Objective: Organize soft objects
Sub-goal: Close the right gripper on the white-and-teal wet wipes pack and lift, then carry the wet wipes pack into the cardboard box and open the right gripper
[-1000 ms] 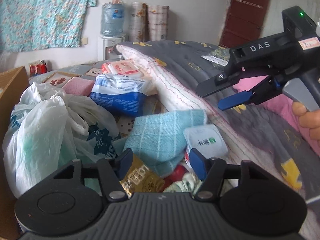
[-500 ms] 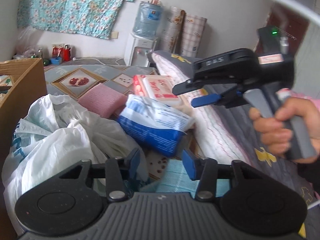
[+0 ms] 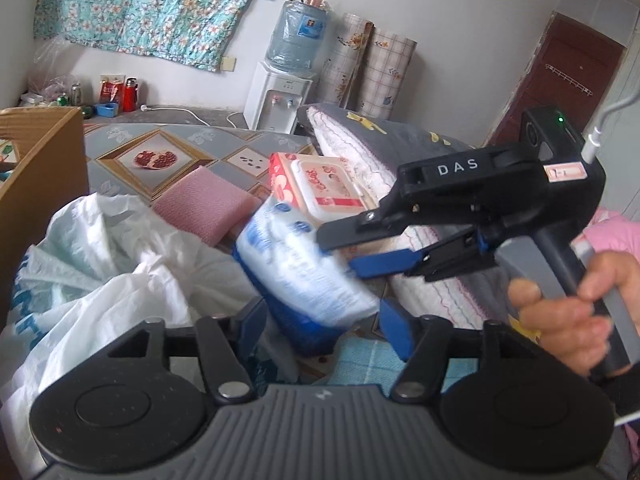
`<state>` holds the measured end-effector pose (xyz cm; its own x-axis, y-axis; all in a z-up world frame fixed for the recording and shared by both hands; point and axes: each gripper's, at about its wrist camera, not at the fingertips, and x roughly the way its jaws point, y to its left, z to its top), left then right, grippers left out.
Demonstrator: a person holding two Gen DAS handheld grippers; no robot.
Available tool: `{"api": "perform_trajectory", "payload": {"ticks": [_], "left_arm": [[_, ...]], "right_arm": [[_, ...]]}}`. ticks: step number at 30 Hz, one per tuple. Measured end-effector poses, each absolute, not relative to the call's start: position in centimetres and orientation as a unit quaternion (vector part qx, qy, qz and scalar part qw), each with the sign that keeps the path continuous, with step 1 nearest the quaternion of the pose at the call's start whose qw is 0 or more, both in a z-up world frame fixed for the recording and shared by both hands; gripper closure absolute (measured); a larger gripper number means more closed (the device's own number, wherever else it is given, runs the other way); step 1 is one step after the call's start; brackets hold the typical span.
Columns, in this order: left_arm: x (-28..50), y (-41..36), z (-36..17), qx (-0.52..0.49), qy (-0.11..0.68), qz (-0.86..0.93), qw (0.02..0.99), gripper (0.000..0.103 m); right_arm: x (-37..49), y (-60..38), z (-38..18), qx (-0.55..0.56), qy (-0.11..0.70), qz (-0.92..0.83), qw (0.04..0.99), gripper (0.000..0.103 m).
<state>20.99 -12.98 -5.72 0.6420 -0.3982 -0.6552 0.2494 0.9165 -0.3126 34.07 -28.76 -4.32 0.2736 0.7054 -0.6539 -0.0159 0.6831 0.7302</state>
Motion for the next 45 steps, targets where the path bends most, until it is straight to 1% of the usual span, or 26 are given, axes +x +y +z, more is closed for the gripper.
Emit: {"api": "perform_trajectory", "payload": {"ticks": [4, 7, 10, 11, 13, 14, 17, 19, 20, 22, 24, 26, 30, 31, 33, 36, 37, 40, 43, 44, 45], "left_arm": [[21.9, -14.1, -6.1, -0.088, 0.391, -0.18, 0.898, 0.035], [22.9, -15.1, -6.5, -0.057, 0.401, -0.16, 0.9, 0.037], [23.6, -15.6, -7.0, -0.03, 0.414, -0.132, 0.9, 0.048], [23.8, -15.6, -7.1, -0.029, 0.422, -0.125, 0.898, 0.055], [24.1, -15.0, -7.3, -0.049, 0.431, -0.128, 0.892, 0.057], [24.2, -14.7, -7.2, -0.058, 0.433, -0.129, 0.89, 0.061], [23.9, -13.9, -7.1, -0.056, 0.429, -0.119, 0.894, 0.064], [23.9, -13.4, -7.1, -0.06, 0.433, -0.114, 0.892, 0.066], [23.9, -13.1, -7.0, -0.064, 0.435, -0.113, 0.891, 0.066], [23.9, -12.8, -7.0, -0.065, 0.438, -0.112, 0.89, 0.067], [23.9, -12.7, -7.1, -0.059, 0.439, -0.108, 0.89, 0.067], [24.1, -12.7, -7.2, -0.057, 0.443, -0.108, 0.888, 0.067], [24.3, -12.7, -7.0, -0.058, 0.44, -0.115, 0.889, 0.065], [24.4, -12.8, -6.9, -0.06, 0.439, -0.117, 0.889, 0.063], [24.7, -12.9, -6.7, -0.064, 0.438, -0.12, 0.889, 0.052], [25.3, -13.3, -6.7, -0.067, 0.441, -0.121, 0.887, 0.046], [25.6, -13.5, -6.7, -0.066, 0.444, -0.12, 0.886, 0.046], [26.7, -13.9, -7.2, -0.063, 0.454, -0.106, 0.883, 0.048], [27.2, -14.2, -7.4, -0.059, 0.453, -0.096, 0.885, 0.058], [27.2, -14.2, -7.4, -0.061, 0.452, -0.1, 0.885, 0.063], [27.2, -14.3, -7.3, -0.06, 0.449, -0.1, 0.886, 0.064]], "right_arm": [[34.1, -28.4, -4.9, 0.352, 0.553, 0.267, 0.706, 0.053], [34.3, -27.9, -5.1, 0.361, 0.552, 0.276, 0.699, 0.053], [34.4, -27.8, -4.9, 0.363, 0.551, 0.28, 0.697, 0.053], [34.6, -27.9, -4.8, 0.364, 0.551, 0.278, 0.698, 0.052], [34.8, -28.8, -4.8, 0.373, 0.547, 0.266, 0.701, 0.051], [34.9, -29.3, -5.2, 0.378, 0.546, 0.255, 0.703, 0.048], [35.4, -30.4, -7.0, 0.384, 0.563, 0.208, 0.702, 0.041], [36.0, -30.4, -8.9, 0.404, 0.581, 0.188, 0.681, 0.04], [36.1, -30.4, -9.7, 0.414, 0.588, 0.183, 0.67, 0.039], [36.6, -30.0, -11.1, 0.431, 0.595, 0.179, 0.654, 0.033], [37.1, -29.7, -11.8, 0.444, 0.594, 0.179, 0.646, 0.026], [37.4, -29.3, -12.1, 0.446, 0.593, 0.177, 0.646, 0.024], [37.4, -28.5, -11.7, 0.434, 0.589, 0.18, 0.658, 0.023], [37.4, -28.4, -11.7, 0.43, 0.59, 0.181, 0.659, 0.023], [37.5, -28.4, -11.8, 0.43, 0.593, 0.178, 0.657, 0.023], [37.7, -28.6, -11.8, 0.433, 0.595, 0.178, 0.654, 0.022], [37.8, -28.7, -11.8, 0.435, 0.595, 0.177, 0.652, 0.021], [37.9, -28.2, -12.4, 0.439, 0.597, 0.178, 0.648, 0.019], [37.6, -27.8, -12.1, 0.431, 0.59, 0.182, 0.659, 0.019], [37.5, -27.7, -11.8, 0.424, 0.588, 0.182, 0.664, 0.021], [37.3, -27.7, -11.4, 0.418, 0.586, 0.183, 0.67, 0.022]]}}
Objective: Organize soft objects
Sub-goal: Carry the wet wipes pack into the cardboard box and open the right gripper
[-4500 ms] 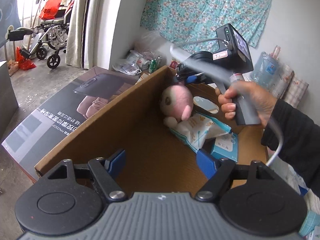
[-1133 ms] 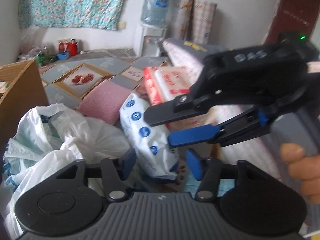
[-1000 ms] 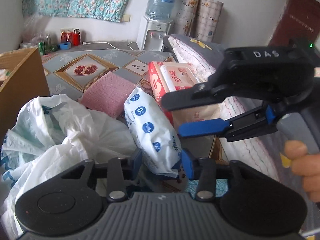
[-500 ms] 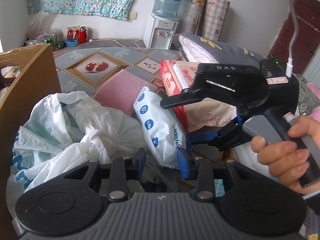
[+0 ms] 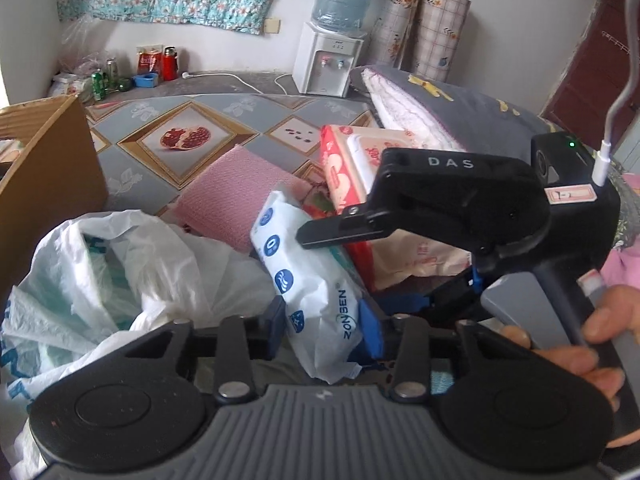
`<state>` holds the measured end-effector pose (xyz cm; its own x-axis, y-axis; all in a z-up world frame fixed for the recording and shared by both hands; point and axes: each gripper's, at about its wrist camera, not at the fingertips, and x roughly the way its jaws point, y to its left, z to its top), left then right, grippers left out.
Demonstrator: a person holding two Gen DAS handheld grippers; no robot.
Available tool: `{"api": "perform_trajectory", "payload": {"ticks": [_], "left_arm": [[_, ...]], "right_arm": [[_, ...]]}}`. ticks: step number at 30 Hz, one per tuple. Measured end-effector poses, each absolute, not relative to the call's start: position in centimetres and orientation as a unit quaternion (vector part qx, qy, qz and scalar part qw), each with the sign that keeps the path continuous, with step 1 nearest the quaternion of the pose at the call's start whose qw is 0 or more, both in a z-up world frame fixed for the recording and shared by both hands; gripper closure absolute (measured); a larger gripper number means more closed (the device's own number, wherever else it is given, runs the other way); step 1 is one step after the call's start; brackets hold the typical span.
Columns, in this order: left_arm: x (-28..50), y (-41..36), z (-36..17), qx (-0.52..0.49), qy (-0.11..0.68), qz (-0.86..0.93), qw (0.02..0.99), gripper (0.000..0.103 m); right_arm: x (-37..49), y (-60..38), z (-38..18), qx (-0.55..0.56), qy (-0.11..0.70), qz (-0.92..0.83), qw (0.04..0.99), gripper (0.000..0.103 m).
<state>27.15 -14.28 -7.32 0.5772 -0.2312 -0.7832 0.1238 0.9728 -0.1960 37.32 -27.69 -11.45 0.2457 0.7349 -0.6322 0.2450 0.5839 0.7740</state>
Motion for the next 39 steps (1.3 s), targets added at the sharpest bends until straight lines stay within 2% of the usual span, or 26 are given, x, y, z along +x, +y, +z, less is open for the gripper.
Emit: {"api": "perform_trajectory", "payload": {"ticks": [8, 15, 25, 31, 39], "left_arm": [[24.9, -15.1, -4.6, -0.049, 0.415, -0.133, 0.899, 0.068], [20.8, -15.1, -0.1, -0.049, 0.366, -0.168, 0.914, 0.068], [13.6, -9.1, 6.7, -0.062, 0.276, -0.145, 0.948, 0.068], [10.5, -1.9, 8.5, -0.076, 0.253, -0.083, 0.961, 0.068], [10.1, 8.5, 7.3, -0.126, 0.279, -0.019, 0.952, 0.068]], "right_arm": [[34.8, -29.2, -6.8, 0.406, 0.556, 0.184, 0.701, 0.024], [30.6, -29.4, 0.2, 0.387, 0.514, 0.195, 0.74, 0.024], [26.9, -21.1, 9.5, 0.342, 0.47, 0.268, 0.769, 0.024], [27.4, -11.8, 10.7, 0.327, 0.483, 0.329, 0.743, 0.024], [28.3, -0.4, 8.7, 0.292, 0.518, 0.351, 0.724, 0.024]]}}
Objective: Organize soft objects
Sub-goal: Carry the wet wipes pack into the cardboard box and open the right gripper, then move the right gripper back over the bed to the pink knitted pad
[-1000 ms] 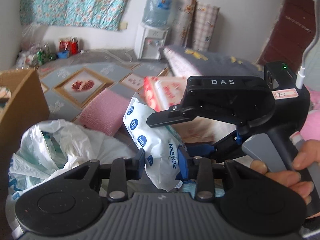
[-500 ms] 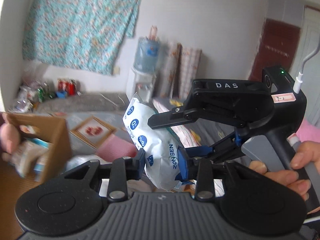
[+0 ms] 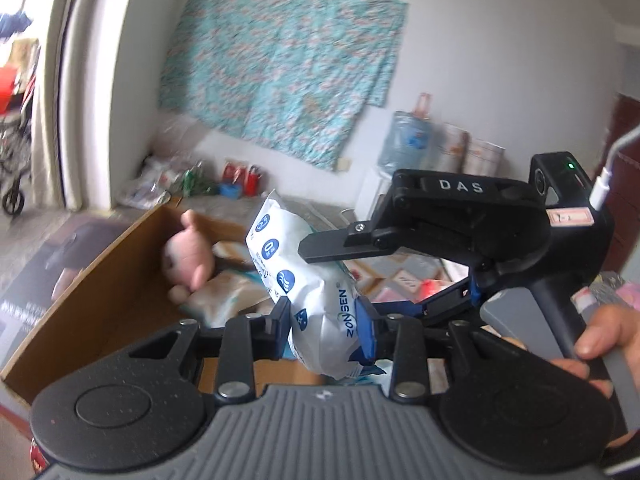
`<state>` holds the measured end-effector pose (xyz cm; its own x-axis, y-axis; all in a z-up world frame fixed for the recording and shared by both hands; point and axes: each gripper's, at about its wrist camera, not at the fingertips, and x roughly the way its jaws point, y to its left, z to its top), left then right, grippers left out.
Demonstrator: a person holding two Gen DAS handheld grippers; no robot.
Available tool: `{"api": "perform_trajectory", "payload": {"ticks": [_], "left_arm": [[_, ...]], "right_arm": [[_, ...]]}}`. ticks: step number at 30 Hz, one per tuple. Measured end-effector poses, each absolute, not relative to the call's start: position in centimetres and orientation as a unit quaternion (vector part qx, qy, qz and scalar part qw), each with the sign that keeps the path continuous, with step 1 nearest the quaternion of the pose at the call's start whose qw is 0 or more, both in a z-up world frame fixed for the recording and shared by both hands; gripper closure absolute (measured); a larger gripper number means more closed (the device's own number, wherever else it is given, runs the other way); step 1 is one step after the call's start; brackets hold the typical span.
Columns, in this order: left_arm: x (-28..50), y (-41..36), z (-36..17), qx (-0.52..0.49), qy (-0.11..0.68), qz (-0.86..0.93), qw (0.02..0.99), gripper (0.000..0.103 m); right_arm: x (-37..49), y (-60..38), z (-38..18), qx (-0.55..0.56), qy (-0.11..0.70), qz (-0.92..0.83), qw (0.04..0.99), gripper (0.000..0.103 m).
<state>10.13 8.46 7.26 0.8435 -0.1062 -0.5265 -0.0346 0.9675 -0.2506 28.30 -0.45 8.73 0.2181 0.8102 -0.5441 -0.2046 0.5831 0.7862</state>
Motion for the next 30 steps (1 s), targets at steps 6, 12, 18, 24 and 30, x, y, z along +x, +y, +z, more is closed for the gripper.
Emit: {"api": "perform_trajectory", "payload": {"ticks": [6, 12, 18, 24, 30], "left_arm": [[14.1, 14.5, 2.3, -0.19, 0.356, -0.058, 0.913, 0.061], [17.5, 16.0, -5.3, -0.148, 0.505, -0.004, 0.85, 0.052], [18.1, 16.7, -6.5, -0.157, 0.53, -0.004, 0.833, 0.049], [20.3, 15.6, -7.3, -0.166, 0.556, -0.022, 0.814, 0.059], [21.4, 14.5, -7.5, -0.189, 0.546, 0.005, 0.816, 0.062]], "right_arm": [[29.4, 1.7, 6.5, 0.24, 0.526, 0.32, 0.75, 0.024], [30.5, 0.2, 5.8, 0.237, 0.518, 0.32, 0.757, 0.024], [30.8, -0.6, 6.3, 0.228, 0.503, 0.331, 0.765, 0.024], [30.8, -1.6, 6.2, 0.237, 0.489, 0.338, 0.768, 0.024], [30.3, -3.8, 5.6, 0.245, 0.492, 0.326, 0.769, 0.024]]}}
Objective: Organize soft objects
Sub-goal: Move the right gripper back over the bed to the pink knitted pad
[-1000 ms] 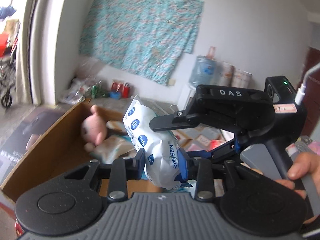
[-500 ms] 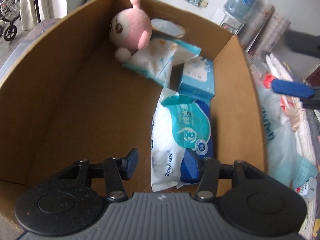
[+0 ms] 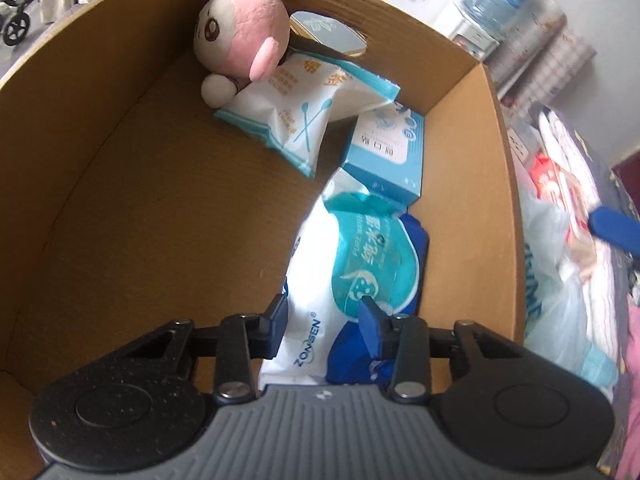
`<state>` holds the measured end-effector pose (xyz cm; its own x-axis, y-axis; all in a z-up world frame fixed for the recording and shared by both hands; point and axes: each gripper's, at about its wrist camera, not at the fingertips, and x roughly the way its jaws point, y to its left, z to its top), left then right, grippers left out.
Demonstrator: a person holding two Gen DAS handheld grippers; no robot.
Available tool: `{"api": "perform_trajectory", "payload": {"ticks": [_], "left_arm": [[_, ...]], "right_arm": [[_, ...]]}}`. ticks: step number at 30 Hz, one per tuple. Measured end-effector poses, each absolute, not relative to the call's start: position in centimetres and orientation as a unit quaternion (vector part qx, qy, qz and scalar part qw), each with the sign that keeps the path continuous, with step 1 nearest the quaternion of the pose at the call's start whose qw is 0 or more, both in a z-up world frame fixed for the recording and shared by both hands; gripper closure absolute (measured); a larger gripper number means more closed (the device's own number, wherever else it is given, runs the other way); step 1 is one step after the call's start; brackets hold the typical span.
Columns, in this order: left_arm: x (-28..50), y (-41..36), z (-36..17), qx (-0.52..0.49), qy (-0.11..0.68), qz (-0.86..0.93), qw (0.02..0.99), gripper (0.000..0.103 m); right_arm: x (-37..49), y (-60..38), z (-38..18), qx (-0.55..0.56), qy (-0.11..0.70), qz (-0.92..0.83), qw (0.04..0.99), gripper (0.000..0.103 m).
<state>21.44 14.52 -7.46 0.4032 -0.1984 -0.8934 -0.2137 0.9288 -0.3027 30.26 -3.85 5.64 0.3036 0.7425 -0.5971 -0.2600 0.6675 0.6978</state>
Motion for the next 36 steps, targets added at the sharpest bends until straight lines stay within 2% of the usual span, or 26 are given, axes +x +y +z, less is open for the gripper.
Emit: {"api": "perform_trajectory", "payload": {"ticks": [11, 13, 17, 22, 27, 31, 36], "left_arm": [[22.5, 13.7, -7.1, -0.193, 0.532, 0.04, 0.823, 0.061], [21.8, 14.2, -6.3, -0.207, 0.515, 0.048, 0.83, 0.052], [19.7, 14.8, -3.3, -0.2, 0.464, 0.073, 0.86, 0.043], [17.1, 12.6, 1.5, -0.13, 0.388, 0.086, 0.908, 0.033], [17.1, 6.7, 5.2, -0.037, 0.34, 0.013, 0.94, 0.018], [19.2, 0.8, 6.0, 0.058, 0.337, -0.059, 0.938, 0.015], [24.6, -5.0, 3.9, 0.156, 0.364, -0.116, 0.911, 0.015]], "right_arm": [[28.9, -9.5, 5.7, 0.259, 0.476, 0.278, 0.793, 0.024], [28.8, -11.2, 6.4, 0.26, 0.467, 0.265, 0.803, 0.024], [28.7, -15.2, 7.8, 0.261, 0.447, 0.233, 0.824, 0.024], [29.3, -19.5, 8.0, 0.266, 0.438, 0.197, 0.836, 0.024], [31.2, -21.6, 6.0, 0.287, 0.461, 0.177, 0.821, 0.024], [33.6, -21.6, 3.5, 0.31, 0.49, 0.166, 0.798, 0.024], [36.9, -21.3, 0.9, 0.312, 0.513, 0.15, 0.785, 0.028]]}}
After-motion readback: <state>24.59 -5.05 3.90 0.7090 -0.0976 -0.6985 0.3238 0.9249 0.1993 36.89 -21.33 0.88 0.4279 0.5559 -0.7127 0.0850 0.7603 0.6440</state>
